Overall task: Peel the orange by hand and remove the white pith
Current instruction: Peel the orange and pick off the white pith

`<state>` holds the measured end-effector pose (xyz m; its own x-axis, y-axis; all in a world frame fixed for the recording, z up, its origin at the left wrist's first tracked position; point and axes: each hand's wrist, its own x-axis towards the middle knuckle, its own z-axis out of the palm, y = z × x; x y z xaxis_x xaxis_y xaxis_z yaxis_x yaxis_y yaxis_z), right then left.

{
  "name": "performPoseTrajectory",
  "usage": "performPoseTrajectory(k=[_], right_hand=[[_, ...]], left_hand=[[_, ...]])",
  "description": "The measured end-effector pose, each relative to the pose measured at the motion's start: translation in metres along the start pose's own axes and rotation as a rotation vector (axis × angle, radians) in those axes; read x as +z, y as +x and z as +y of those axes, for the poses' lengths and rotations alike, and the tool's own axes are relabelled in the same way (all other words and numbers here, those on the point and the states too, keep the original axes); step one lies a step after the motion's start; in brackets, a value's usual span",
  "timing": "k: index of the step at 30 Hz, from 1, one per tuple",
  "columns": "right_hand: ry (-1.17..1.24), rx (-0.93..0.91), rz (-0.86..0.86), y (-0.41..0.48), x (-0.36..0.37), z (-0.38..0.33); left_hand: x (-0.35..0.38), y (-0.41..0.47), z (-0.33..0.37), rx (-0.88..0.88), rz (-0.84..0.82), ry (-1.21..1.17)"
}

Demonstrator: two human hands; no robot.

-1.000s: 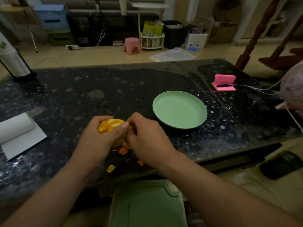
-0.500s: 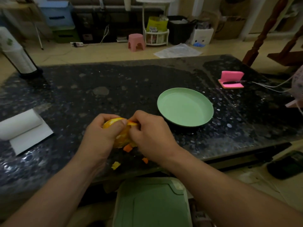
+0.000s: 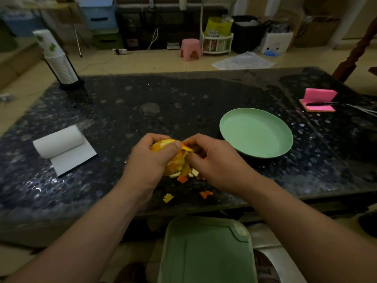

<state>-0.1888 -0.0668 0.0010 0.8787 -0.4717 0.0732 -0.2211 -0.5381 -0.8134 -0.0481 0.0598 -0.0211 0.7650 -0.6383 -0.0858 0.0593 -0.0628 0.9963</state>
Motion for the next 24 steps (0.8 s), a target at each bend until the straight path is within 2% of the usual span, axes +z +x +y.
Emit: performPoseTrajectory(k=[3, 11, 17, 24], right_hand=[[-0.082, -0.052, 0.044, -0.002, 0.002, 0.000], [0.077, -0.053, 0.249, 0.002, 0.010, 0.002], [0.272, -0.004, 0.244, 0.001, 0.012, 0.001], [0.560, 0.083, 0.186, 0.001, 0.006, -0.003]], left_hand=[[0.000, -0.002, 0.001, -0.013, -0.025, -0.011], [0.006, -0.010, 0.009, -0.021, -0.032, -0.118], [0.006, -0.011, 0.009, -0.040, -0.035, -0.175], [-0.004, -0.007, 0.015, -0.112, -0.130, -0.290]])
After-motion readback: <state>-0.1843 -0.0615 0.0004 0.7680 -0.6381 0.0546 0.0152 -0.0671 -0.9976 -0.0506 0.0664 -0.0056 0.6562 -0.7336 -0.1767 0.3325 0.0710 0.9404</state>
